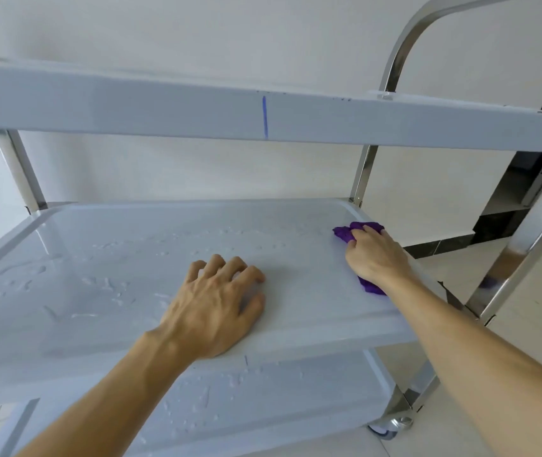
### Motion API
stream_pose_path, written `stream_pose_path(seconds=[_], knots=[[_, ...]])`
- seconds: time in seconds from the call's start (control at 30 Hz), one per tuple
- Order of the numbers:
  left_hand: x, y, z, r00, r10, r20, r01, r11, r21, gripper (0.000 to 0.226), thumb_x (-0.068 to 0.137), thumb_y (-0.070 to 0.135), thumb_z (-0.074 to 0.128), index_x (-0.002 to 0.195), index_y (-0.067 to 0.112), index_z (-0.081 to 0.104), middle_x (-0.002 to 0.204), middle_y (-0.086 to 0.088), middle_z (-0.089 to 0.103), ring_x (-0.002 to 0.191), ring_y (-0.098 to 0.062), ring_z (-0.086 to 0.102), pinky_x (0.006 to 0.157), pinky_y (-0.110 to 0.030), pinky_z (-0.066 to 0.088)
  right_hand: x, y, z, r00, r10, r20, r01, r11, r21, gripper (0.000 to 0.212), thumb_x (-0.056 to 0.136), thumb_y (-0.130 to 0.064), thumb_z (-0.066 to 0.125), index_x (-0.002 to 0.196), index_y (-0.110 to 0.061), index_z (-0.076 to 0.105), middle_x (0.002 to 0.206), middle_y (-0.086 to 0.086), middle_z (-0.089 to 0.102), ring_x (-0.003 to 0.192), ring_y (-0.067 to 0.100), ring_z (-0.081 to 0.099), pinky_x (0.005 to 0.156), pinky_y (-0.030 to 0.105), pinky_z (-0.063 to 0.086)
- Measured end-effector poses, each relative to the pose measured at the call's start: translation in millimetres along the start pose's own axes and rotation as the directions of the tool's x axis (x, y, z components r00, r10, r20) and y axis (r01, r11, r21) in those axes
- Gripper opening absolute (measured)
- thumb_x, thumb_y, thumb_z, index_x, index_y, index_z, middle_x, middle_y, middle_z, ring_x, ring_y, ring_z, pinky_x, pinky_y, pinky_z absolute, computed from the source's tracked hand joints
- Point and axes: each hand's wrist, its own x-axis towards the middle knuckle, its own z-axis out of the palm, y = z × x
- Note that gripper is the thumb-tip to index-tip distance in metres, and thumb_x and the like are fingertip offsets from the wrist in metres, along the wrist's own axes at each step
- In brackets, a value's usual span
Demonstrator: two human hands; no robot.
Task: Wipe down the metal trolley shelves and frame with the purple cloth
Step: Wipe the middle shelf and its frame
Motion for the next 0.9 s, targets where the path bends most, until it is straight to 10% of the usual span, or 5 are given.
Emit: stream_pose_path(seconds=[0.4, 0.77, 0.9], knots=[[-1, -15, 6, 0.99, -0.123, 0.064, 0.123, 0.992, 0.009, 0.062, 0.091, 0.063, 0.015, 0.138, 0.028, 0.036, 0.147, 0.012, 0.034, 0.142, -0.015, 0.024, 0.115, -0.048, 0.015, -40, -47, 9, 0.874, -0.486, 0.023, 0.479, 0.868, 0.135, 0.047, 0.102, -0.029, 0.035, 0.147, -0.041, 0.037, 0.158, -0.019, 0.028, 0.147, 0.004, 0.02, 0.112, 0.026, 0.025], [3, 1, 11, 0.99, -0.112, 0.08, 0.108, 0.993, 0.052, 0.071, 0.087, 0.061, 0.0, 0.143, 0.028, 0.029, 0.154, 0.009, 0.027, 0.147, -0.017, 0.016, 0.114, -0.056, 0.012, 41, 10, 5, 0.995, 0.1, -0.007, -0.1, 0.993, -0.06, 0.044, 0.1, -0.021, 0.024, 0.138, -0.017, 0.046, 0.149, -0.001, 0.04, 0.135, 0.029, 0.034, 0.107, 0.047, 0.033], [1, 2, 9, 0.988, -0.136, 0.07, 0.132, 0.99, 0.051, 0.071, 0.087, 0.06, 0.002, 0.141, 0.028, 0.034, 0.152, 0.01, 0.031, 0.145, -0.015, 0.02, 0.115, -0.055, 0.015, 60, -55, 19, 0.999, -0.037, 0.033, 0.038, 0.998, -0.049, 0.041, 0.098, -0.017, 0.024, 0.132, -0.014, 0.047, 0.146, -0.001, 0.04, 0.134, 0.029, 0.032, 0.107, 0.045, 0.032]])
